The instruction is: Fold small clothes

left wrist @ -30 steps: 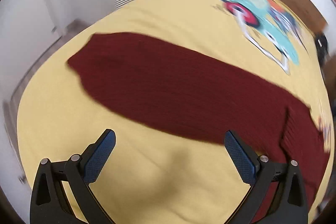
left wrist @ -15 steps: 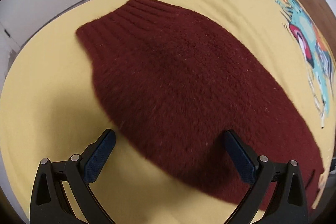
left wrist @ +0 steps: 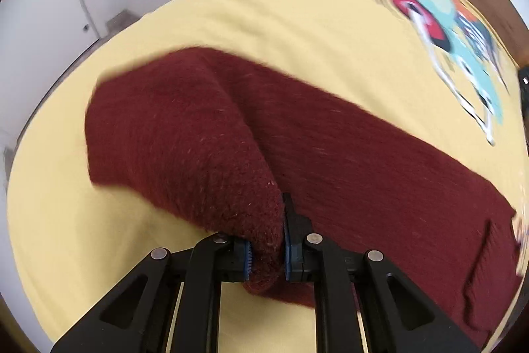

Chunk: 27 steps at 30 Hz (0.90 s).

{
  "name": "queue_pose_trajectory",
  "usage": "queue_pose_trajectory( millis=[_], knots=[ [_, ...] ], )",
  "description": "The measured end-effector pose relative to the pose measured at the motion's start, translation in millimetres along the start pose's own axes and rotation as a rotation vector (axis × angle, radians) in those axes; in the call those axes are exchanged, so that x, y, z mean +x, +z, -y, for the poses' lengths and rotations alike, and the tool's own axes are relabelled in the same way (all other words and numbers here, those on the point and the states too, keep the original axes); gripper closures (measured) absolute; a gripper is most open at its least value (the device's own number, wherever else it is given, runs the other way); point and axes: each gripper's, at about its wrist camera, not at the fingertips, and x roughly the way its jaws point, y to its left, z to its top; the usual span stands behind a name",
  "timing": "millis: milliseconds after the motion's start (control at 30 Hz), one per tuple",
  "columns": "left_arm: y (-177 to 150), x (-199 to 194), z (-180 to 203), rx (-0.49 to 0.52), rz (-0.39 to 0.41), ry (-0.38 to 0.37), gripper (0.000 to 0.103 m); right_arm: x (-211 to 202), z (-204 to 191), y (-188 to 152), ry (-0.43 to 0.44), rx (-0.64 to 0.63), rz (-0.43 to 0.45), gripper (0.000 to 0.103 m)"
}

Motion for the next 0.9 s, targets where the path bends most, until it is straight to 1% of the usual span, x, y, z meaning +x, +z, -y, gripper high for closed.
queue_pose_trajectory(
  millis=[133, 233, 267, 300, 367, 400, 533, 600, 633, 733, 900],
  knots=[
    [-13.6, -23.1, 29.2, 0.086, 0.017, -0.050, 0.092, -1.2, 3.2, 4.0, 0.015, 0.006, 0.011, 0.000],
    [-35.2, -42.8, 59.5, 0.156, 0.027, -0.089, 0.092, -1.0, 3.2, 6.5, 0.036, 0.009, 0.015, 0.000],
    [-43.3, -47.9, 72.7, 0.175, 0.028, -0.103, 0.092, -0.6, 2.6, 7.9, 0.042, 0.009, 0.014, 0.000],
    [-40.8, -44.6, 89.1, 0.195, 0.029, -0.119, 0.092, 0.0, 2.3, 9.9, 0.049, 0.008, 0.012, 0.000],
    [-48.8, -55.4, 118.5, 0.233, 0.024, -0.161, 0.092, -0.1, 0.9, 15.3, 0.060, -0.002, 0.012, 0.000],
    [-46.6, -50.2, 136.2, 0.248, 0.025, -0.172, 0.092, -0.5, 0.3, 18.1, 0.061, -0.009, 0.014, 0.000],
    [-71.3, -71.0, 194.4, 0.351, 0.036, -0.222, 0.093, -6.0, -1.2, 32.2, 0.066, -0.027, 0.033, 0.000],
    [-76.4, -74.1, 223.8, 0.387, 0.037, -0.251, 0.093, -10.9, -1.2, 39.2, 0.079, -0.026, 0.045, 0.000],
    [-72.2, -68.5, 240.7, 0.406, 0.038, -0.259, 0.093, -13.5, -1.5, 42.8, 0.084, -0.028, 0.051, 0.000],
    [-85.7, -77.4, 284.1, 0.479, 0.046, -0.290, 0.093, -19.6, -3.0, 52.1, 0.088, -0.043, 0.063, 0.000],
    [-102.8, -72.5, 350.4, 0.552, 0.038, -0.350, 0.093, -30.0, -3.7, 65.6, 0.084, -0.063, 0.087, 0.000]
  ],
)
